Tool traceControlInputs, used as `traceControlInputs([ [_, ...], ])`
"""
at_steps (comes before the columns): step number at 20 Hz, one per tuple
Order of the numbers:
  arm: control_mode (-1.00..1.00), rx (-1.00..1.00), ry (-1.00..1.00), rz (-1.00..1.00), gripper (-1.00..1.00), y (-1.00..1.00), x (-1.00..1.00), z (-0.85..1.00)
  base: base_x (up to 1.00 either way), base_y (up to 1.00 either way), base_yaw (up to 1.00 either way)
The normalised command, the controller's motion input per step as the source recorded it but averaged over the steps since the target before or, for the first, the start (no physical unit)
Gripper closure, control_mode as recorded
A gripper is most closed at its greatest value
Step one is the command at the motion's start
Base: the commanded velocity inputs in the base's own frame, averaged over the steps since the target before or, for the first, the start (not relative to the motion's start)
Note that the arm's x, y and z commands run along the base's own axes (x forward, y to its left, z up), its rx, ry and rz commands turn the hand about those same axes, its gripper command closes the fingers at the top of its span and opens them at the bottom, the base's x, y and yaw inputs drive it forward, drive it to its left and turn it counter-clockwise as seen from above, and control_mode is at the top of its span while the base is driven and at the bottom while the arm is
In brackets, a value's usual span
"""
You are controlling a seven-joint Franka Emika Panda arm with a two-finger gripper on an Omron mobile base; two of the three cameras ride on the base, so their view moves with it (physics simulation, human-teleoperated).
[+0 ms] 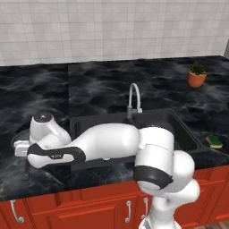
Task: Pick the pan and sponge and place them into the sink. Then turn on the water.
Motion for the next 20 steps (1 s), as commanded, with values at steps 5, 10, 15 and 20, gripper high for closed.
traceControlInputs([
  [5,-1.00,-0.05,0.01,0.00,-1.00,0.24,0.12,-0.17,0.00,0.00,0.00],
  [10,-1.00,-0.08,0.02,0.00,-1.00,0.20,0.19,-0.18,0.00,0.00,0.00],
  [15,-1.00,-0.08,0.02,0.00,-1.00,0.19,0.21,-0.20,0.00,0.00,0.00],
  [20,-1.00,-0.07,0.02,0.00,-1.00,0.20,0.20,-0.26,0.00,0.00,0.00],
])
